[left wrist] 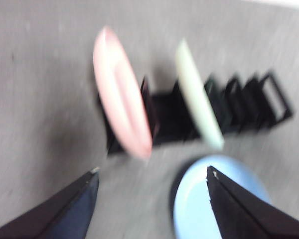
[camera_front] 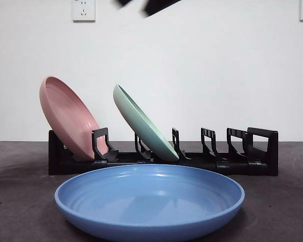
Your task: Place the plate
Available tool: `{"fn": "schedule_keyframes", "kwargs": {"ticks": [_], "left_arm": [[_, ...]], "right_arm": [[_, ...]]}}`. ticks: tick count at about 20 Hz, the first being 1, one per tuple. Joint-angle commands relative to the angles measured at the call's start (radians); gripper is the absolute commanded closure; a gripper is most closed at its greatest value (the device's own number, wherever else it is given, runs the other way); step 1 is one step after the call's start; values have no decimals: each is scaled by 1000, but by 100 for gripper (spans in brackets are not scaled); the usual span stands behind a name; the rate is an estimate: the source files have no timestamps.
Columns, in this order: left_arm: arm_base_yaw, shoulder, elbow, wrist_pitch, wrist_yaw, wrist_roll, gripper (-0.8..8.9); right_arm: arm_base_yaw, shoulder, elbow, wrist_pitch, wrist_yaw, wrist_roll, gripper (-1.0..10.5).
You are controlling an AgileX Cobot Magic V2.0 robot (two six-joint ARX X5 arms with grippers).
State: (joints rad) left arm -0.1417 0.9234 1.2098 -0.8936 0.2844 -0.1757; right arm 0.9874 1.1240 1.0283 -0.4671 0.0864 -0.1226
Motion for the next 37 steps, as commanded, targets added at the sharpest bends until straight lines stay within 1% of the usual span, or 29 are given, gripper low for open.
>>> {"fn": "schedule_keyframes", "kwargs": {"ticks": [1, 4, 7, 9, 10, 12, 16, 20, 21, 24, 26, 29, 30, 32, 35, 37], "left_arm": [[-4, 27, 22, 84, 2, -104, 469], [-31, 96, 25, 167, 1, -137, 469], [-58, 216, 56, 151, -9, -134, 469], [-83, 320, 106, 111, -85, -115, 469], [-98, 378, 142, 82, -140, -93, 469], [-118, 472, 214, 35, -217, -62, 469], [-148, 637, 367, -13, -312, -34, 469], [-153, 734, 455, -30, -346, -32, 472], [-154, 752, 467, -36, -359, -21, 473], [-153, 779, 469, -35, -390, -11, 473], [-153, 795, 469, -35, -393, 4, 473], [-153, 804, 469, -37, -395, 3, 477], [-153, 804, 469, -34, -401, 4, 514], [-153, 804, 469, -35, -416, 7, 626], [-153, 804, 469, -35, -419, 7, 680], [-153, 804, 469, -33, -419, 11, 760]], "right_arm": [[-132, -32, 19, -38, -44, 14, 685], [-318, -63, 19, -132, -58, 47, 685], [-418, -68, 19, -241, -60, 63, 685], [-457, -68, 19, -298, -60, 63, 685], [-470, -68, 19, -315, -60, 63, 685], [-486, -68, 19, -330, -60, 63, 685], [-501, -68, 19, -331, -60, 63, 685], [-501, -68, 19, -330, -60, 62, 685], [-501, -68, 19, -330, -59, 62, 685], [-501, -68, 19, -331, -59, 62, 685], [-501, -68, 19, -331, -59, 62, 685], [-501, -68, 19, -332, -59, 63, 685], [-501, -68, 19, -333, -59, 63, 685], [-501, -68, 19, -335, -59, 63, 685], [-501, -68, 19, -335, -59, 63, 685], [-501, -68, 19, -336, -59, 63, 685]]}}
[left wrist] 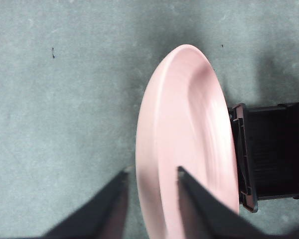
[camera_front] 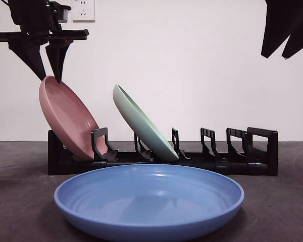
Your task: Place the plate
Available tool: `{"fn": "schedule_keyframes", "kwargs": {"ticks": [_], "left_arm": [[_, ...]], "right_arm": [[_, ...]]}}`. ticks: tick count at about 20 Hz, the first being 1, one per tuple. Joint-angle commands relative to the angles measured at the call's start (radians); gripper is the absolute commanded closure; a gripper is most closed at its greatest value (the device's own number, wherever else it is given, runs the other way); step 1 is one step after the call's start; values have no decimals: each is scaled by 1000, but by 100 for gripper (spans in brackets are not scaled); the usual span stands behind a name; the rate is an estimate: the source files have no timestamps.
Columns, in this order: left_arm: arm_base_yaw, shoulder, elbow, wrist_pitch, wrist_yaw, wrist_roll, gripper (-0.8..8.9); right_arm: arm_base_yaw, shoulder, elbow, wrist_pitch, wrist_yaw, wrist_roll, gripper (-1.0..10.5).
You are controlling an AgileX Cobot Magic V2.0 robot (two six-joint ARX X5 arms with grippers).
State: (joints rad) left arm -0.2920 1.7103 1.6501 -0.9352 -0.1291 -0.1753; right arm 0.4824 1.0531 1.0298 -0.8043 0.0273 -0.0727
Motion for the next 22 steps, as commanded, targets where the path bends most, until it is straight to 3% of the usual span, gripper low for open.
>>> {"fn": "schedule_keyframes", "kwargs": {"ticks": [1, 11, 17, 22], "left_arm": [[-3, 17, 29, 10, -6, 11, 795], [-3, 16, 85, 5, -16, 13, 798], [-3, 16, 213, -119, -163, 86, 798], [-2, 16, 337, -262, -193, 91, 798]], "right_arm": [[4, 3, 17, -2, 0, 13, 685], [4, 3, 17, -13, 3, 12, 685], [4, 3, 17, -12, 6, 9, 685], [4, 3, 17, -12, 6, 6, 685]]}}
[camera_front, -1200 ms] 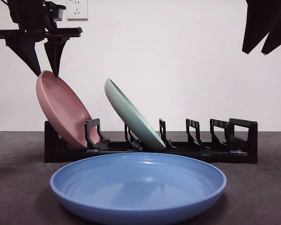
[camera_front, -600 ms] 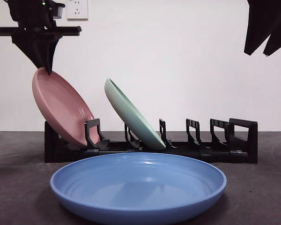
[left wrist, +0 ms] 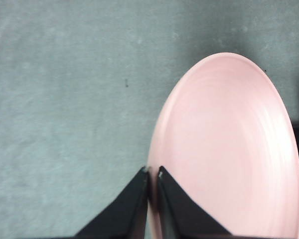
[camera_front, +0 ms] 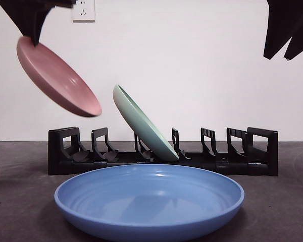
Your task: Place the plate
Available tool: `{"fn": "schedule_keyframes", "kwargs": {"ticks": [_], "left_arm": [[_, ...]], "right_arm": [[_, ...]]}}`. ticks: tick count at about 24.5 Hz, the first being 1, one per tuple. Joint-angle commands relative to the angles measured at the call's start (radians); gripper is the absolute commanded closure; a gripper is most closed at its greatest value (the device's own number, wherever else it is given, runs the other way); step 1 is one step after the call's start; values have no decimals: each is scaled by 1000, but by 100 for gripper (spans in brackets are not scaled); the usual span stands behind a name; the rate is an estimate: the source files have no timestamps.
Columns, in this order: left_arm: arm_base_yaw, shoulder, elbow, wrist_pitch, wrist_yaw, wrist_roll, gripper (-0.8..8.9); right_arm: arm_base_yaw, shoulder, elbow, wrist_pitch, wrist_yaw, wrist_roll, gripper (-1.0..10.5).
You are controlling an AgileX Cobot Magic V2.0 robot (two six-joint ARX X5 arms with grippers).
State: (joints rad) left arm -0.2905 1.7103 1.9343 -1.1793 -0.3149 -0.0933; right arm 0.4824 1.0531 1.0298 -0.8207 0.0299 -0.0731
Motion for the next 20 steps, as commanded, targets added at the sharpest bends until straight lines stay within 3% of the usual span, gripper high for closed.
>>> {"fn": "schedule_keyframes", "kwargs": {"ticks": [1, 6, 9, 12, 20], "left_arm": [[-3, 16, 66, -40, -7, 18, 798], [-3, 2, 74, -145, -3, 11, 798], [-4, -13, 65, -176, 63, 1, 798], [-8, -42, 50, -168, 110, -4, 798], [-37, -209, -103, -107, 111, -28, 798]], "right_arm": [[4, 3, 17, 4, 4, 5, 685], [4, 3, 17, 3, 4, 6, 685], [4, 3, 17, 3, 4, 6, 685], [4, 3, 18, 2, 4, 6, 685], [-9, 3, 17, -15, 3, 6, 685]]}}
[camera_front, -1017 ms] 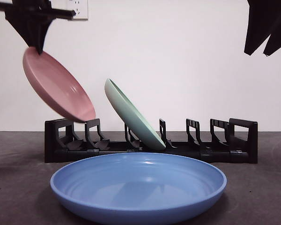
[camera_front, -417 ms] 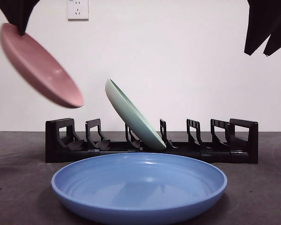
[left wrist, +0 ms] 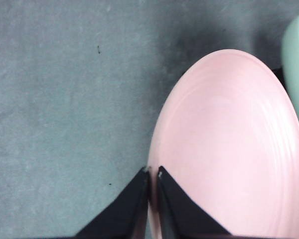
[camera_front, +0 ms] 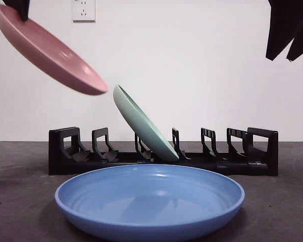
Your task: Place the plate
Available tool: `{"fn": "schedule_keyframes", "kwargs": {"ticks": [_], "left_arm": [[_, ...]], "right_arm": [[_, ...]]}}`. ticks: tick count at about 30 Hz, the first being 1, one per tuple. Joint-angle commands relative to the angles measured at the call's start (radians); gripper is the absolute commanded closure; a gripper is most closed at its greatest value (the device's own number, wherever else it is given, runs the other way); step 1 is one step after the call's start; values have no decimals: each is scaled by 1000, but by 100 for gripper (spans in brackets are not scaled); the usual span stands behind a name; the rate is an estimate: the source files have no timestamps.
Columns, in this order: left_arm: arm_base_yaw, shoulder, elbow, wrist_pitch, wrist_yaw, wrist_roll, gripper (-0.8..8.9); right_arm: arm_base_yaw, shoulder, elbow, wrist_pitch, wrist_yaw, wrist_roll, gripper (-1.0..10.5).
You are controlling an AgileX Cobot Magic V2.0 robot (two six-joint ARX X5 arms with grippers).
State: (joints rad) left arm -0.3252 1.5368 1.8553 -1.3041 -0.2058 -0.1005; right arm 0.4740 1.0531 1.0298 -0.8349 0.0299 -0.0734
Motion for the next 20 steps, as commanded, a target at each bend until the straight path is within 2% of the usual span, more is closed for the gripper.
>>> {"fn": "schedule_keyframes", "kwargs": {"ticks": [1, 5, 8, 20], "left_arm": [[-2, -66, -55, 22, 2, -21, 798], [-2, -184, -175, 61, 4, -24, 798], [-2, -279, -265, 114, 60, -45, 798], [-9, -618, -689, 288, 288, -235, 799]], "right_arm": [[-3, 3, 17, -2, 3, 6, 685], [-14, 3, 17, -5, 3, 6, 685], [-21, 3, 18, -5, 4, 6, 685], [-28, 3, 17, -5, 4, 6, 685]]}}
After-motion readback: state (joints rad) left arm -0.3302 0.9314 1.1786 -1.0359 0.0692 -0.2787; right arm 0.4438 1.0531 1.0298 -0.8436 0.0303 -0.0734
